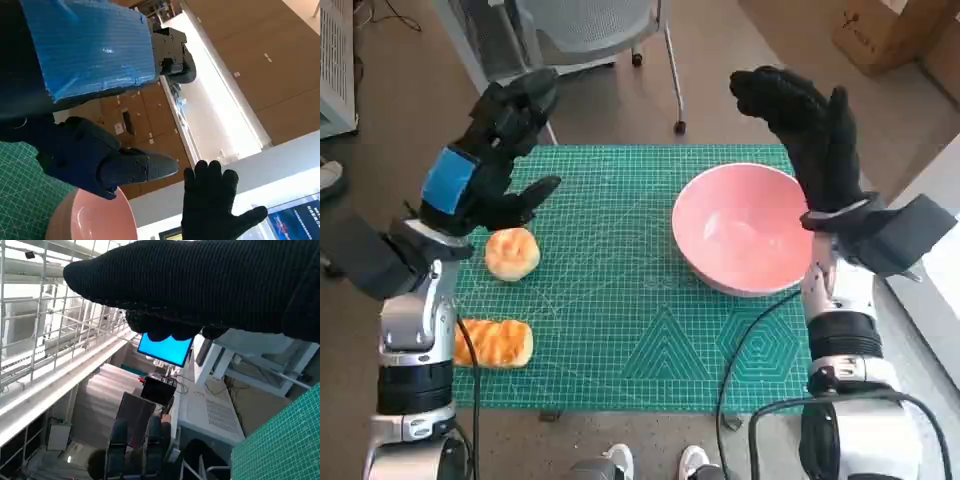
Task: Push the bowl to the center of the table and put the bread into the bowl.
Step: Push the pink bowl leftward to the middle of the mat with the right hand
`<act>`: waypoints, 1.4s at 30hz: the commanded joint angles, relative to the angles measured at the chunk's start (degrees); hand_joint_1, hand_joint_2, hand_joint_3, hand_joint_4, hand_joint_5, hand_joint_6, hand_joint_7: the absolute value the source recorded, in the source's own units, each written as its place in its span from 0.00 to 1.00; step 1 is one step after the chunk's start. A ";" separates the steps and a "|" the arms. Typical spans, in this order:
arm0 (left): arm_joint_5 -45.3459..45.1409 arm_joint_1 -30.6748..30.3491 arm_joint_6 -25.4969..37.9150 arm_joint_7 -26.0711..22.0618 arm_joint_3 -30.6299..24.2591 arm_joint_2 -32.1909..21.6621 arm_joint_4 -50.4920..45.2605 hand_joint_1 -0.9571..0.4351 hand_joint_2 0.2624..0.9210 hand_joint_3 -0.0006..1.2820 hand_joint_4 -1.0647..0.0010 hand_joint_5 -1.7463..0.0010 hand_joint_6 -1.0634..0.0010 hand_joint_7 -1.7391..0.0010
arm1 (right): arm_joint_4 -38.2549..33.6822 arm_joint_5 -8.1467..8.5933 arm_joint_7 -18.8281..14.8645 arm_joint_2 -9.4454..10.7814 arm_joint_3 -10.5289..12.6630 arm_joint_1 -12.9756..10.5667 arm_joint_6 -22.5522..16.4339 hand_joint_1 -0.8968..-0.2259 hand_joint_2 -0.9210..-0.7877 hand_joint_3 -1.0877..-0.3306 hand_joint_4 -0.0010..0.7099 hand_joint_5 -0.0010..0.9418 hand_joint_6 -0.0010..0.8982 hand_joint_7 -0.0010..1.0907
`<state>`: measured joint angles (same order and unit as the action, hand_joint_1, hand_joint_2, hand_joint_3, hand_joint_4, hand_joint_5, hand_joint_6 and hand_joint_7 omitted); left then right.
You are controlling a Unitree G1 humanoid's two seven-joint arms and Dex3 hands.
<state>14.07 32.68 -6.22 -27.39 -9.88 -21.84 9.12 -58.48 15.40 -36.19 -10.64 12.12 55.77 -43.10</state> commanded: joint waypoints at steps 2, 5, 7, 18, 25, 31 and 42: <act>0.69 0.98 0.40 -0.33 -0.15 -0.27 0.01 0.43 0.88 0.39 0.87 0.98 1.00 0.66 | -0.43 -0.38 -0.49 -0.29 -0.04 -0.35 0.45 0.32 0.00 0.58 0.28 0.00 0.35 0.00; 0.69 1.03 0.56 -0.29 -0.08 -0.24 -0.14 0.43 0.88 0.39 0.87 0.98 1.00 0.66 | -0.53 -0.34 -0.55 -0.34 0.01 -0.32 0.45 0.32 0.00 0.58 0.28 0.00 0.35 0.00; 0.67 1.06 0.60 -0.27 -0.05 -0.24 -0.17 0.43 0.88 0.39 0.87 0.98 1.00 0.67 | -0.54 -0.33 -0.56 -0.35 0.02 -0.30 0.47 0.33 0.00 0.58 0.28 0.00 0.35 0.00; 0.61 0.98 0.75 -0.24 0.00 -0.26 -0.44 0.43 0.88 0.39 0.87 0.98 1.00 0.67 | -0.68 -0.73 -0.19 -0.58 -0.09 -0.34 0.27 0.33 0.00 0.58 0.28 0.00 0.35 0.00; 0.59 0.86 0.69 -0.26 -0.05 -0.31 -0.52 0.43 0.88 0.39 0.87 0.98 1.00 0.67 | -0.51 -0.84 0.01 -0.65 -0.15 -0.37 0.24 0.33 0.00 0.59 0.29 0.00 0.35 0.00; 0.67 0.70 0.62 -0.30 -0.15 -0.32 -0.52 0.43 0.88 0.39 0.87 0.98 1.00 0.66 | -1.22 -0.58 -0.18 -1.48 0.37 -0.32 0.07 0.33 0.00 0.59 0.28 0.00 0.35 0.00; 0.61 -0.15 0.32 -0.24 -0.38 -0.42 -0.79 0.43 0.88 0.39 0.87 0.98 1.00 0.66 | -10.70 -2.19 3.95 -7.75 3.17 1.50 0.46 0.33 0.00 0.60 0.26 0.00 0.35 0.00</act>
<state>14.18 32.65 -5.72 -27.40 -9.96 -21.96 9.06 -65.99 15.16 -34.95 -16.57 14.91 57.34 -43.28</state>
